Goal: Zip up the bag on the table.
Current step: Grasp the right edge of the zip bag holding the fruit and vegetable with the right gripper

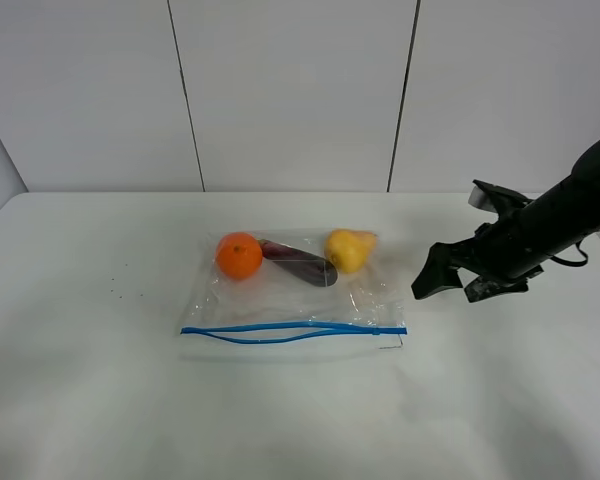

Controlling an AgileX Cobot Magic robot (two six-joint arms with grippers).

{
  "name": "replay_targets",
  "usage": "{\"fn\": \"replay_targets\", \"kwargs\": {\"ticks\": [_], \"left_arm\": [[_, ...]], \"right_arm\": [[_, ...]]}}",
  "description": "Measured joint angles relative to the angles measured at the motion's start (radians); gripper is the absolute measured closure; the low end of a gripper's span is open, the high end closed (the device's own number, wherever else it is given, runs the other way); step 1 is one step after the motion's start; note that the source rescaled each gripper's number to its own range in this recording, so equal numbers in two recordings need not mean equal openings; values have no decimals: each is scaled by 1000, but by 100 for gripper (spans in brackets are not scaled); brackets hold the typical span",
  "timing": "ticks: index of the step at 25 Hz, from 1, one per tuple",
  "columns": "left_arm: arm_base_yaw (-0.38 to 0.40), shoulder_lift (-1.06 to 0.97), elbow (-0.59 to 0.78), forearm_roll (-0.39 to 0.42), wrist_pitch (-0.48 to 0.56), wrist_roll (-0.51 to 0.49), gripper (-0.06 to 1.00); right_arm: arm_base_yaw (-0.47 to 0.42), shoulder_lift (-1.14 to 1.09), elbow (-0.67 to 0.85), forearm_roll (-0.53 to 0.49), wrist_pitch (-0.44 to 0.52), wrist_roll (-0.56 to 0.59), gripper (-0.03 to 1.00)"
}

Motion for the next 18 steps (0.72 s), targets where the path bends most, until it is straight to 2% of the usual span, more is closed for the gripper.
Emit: {"fn": "replay_targets", "kwargs": {"ticks": [4,7,11,18], "left_arm": [[0,0,0,0,0,0,-6],[0,0,0,0,0,0,-6],[0,0,0,0,0,0,-6],[0,0,0,0,0,0,-6]], "right_arm": [[0,111,-33,192,8,-174,-3],[0,191,-63,285,80,-306,-3],[-9,275,-89,351,149,-387,-3],[-55,374,-95,478,253,-500,5]]}}
